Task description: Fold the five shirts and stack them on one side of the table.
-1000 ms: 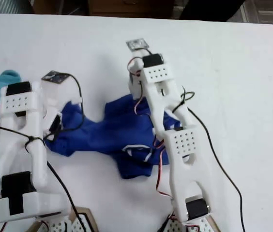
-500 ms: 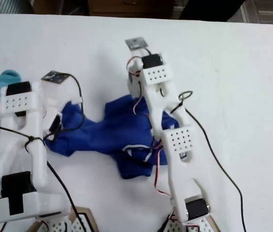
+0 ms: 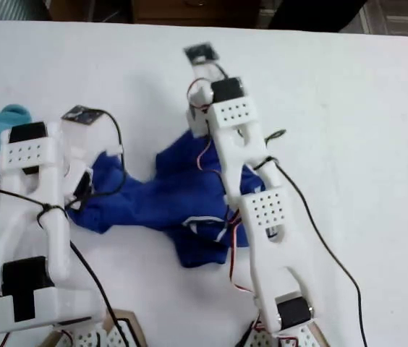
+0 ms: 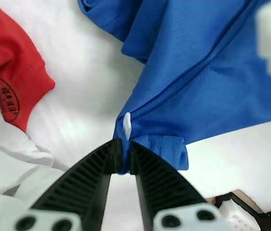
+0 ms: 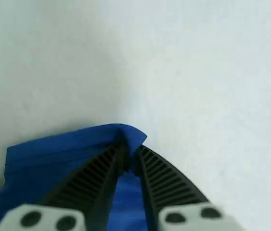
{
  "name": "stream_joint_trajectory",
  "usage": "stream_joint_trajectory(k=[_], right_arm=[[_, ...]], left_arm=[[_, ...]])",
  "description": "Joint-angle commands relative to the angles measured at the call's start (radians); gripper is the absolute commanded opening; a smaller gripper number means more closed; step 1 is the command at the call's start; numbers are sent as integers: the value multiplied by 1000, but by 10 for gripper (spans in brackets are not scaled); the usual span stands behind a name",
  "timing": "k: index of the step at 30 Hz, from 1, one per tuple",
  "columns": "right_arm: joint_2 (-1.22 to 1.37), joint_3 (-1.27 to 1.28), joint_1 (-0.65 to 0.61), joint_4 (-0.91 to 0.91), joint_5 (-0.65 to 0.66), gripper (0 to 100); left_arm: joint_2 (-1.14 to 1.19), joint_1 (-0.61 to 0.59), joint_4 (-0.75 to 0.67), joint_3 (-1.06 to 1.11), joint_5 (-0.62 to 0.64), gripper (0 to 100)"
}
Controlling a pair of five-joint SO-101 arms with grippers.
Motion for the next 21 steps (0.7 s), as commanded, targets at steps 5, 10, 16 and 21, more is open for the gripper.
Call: stream_joint_trajectory(k=[5,10,16,21], right_arm=[[-255,-144,31,74,103,22],[-452,100,25,77,101,22],[-662,655,1,15,95,23],[-653,1003,30,-306,98,22]], left_arm=[[-35,110,-5,-134,118,26],[-32,121,9,-151,117,26],[141,91,6,-163,117,26],[361,51,9,-262,117,26]])
